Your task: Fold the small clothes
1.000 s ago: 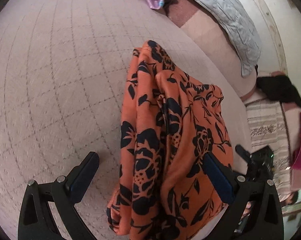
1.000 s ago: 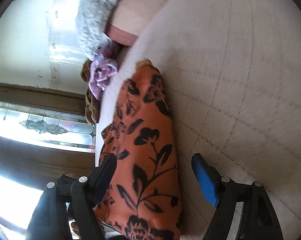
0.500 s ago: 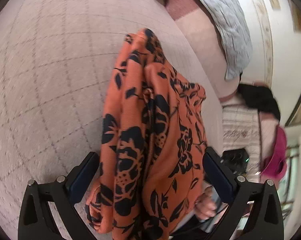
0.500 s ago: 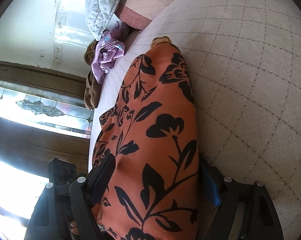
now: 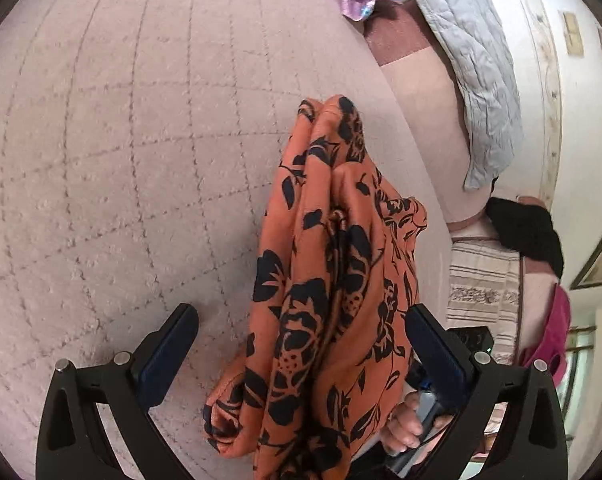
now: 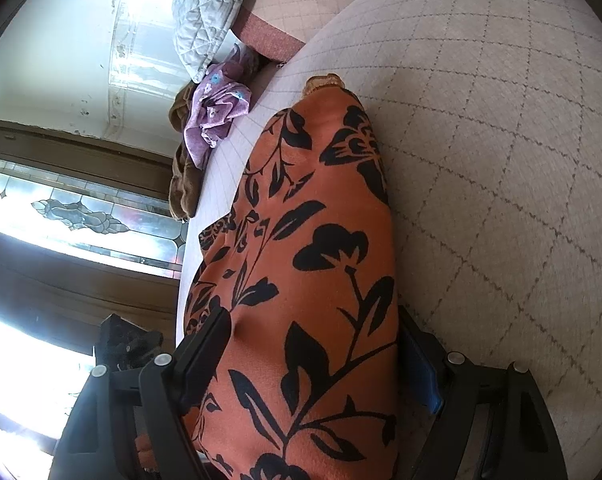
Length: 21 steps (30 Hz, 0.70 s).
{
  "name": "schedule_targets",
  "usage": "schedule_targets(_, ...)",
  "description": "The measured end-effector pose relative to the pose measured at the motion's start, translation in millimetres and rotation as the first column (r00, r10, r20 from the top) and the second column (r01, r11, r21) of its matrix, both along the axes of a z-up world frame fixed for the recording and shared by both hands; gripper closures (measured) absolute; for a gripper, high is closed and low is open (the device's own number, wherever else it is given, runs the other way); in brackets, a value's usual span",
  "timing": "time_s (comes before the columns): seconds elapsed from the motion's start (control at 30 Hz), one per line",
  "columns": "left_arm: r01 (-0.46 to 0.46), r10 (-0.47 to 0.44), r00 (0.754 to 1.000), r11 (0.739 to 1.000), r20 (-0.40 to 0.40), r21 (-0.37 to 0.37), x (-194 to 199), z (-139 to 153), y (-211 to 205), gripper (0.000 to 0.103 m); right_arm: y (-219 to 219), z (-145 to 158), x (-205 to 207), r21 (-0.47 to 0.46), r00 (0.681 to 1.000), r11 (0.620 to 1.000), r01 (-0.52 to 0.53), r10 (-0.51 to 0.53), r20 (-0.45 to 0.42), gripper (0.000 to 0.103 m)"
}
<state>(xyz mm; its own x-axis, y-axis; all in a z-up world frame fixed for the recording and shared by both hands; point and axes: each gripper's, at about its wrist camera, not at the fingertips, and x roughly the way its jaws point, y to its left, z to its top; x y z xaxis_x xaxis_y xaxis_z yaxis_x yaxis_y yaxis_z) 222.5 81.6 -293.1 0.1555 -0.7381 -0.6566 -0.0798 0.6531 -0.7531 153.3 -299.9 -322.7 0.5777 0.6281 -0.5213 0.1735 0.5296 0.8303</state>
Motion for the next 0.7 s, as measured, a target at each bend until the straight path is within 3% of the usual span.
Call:
schedule_targets(0.17, 0.057, -0.058, 0.997, 0.998, 0.051, 0.013, 2, -2, -17, 0.000, 1, 1, -2, -0.011, 1.000, 1.000, 0.012, -0.012, 0.005, 0.020)
schedule_targets(0.27, 0.093, -0.091, 0.994, 0.995, 0.054, -0.038, 1, -4, -26, 0.001, 4, 2, -4, -0.025, 1.000, 1.000, 0.014, -0.014, 0.013, 0.022)
schedule_targets(0.33, 0.100, -0.098, 0.995, 0.991, 0.024, -0.091, 1, -9, -33, 0.016, 3, 2, -5, -0.025, 1.000, 0.999, 0.022, -0.022, 0.012, 0.027)
schedule_targets(0.4, 0.100, -0.099, 0.994, 0.995, 0.048, -0.017, 0, -7, -37, 0.032, 3, 1, -6, -0.027, 1.000, 0.999, 0.028, -0.028, 0.012, 0.032)
schedule_targets(0.5, 0.092, -0.093, 0.993, 0.996, 0.076, 0.018, -2, -2, -39, 0.046, 3, 1, -8, -0.049, 0.999, 0.998, 0.032, -0.031, 0.014, 0.043)
schedule_targets(0.7, 0.132, -0.145, 0.966, 0.988, 0.216, 0.075, -11, 22, -55, 0.058, 13, 19, -11, -0.161, 0.997, 0.986, 0.034, -0.024, 0.067, 0.057)
